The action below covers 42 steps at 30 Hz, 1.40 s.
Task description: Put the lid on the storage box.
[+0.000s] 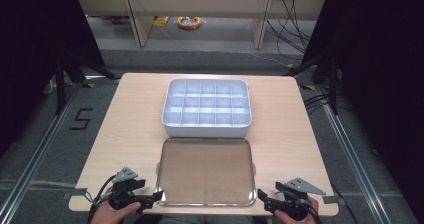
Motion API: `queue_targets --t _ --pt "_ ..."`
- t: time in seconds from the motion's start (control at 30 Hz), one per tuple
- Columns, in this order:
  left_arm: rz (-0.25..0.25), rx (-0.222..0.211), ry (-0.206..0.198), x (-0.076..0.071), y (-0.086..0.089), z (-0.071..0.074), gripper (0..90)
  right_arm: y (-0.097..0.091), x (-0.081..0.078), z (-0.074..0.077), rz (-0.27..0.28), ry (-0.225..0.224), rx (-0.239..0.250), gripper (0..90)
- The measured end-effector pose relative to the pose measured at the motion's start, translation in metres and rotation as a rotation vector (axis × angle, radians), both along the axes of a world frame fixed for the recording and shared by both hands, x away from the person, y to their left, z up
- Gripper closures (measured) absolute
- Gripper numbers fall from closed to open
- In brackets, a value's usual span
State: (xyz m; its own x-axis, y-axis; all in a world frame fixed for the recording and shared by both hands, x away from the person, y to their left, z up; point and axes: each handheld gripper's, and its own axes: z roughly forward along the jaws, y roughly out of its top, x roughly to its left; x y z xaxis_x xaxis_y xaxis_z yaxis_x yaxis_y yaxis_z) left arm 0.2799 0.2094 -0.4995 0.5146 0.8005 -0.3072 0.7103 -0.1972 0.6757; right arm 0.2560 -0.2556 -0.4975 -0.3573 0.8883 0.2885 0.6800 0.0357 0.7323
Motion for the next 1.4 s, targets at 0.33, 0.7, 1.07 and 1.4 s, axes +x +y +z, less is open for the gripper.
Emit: queue_targets --t 0.33,0.7,1.07,1.4 --pt "-0.013 -0.004 0.001 0.000 0.000 0.000 15.3 -0.002 0.003 -0.002 0.032 -0.014 0.005 24.8" --pt "0.029 -0.072 0.010 0.000 -0.001 -0.001 15.1 -0.001 0.004 -0.002 0.056 0.015 0.111 22.2" --pt "0.024 -0.083 0.027 0.005 0.001 -0.004 38.5 0.011 0.010 -0.007 0.064 0.050 0.132 36.7" --pt "0.013 -0.045 0.014 0.020 0.002 -0.005 50.0 0.017 0.030 -0.012 0.045 0.071 0.101 41.2"
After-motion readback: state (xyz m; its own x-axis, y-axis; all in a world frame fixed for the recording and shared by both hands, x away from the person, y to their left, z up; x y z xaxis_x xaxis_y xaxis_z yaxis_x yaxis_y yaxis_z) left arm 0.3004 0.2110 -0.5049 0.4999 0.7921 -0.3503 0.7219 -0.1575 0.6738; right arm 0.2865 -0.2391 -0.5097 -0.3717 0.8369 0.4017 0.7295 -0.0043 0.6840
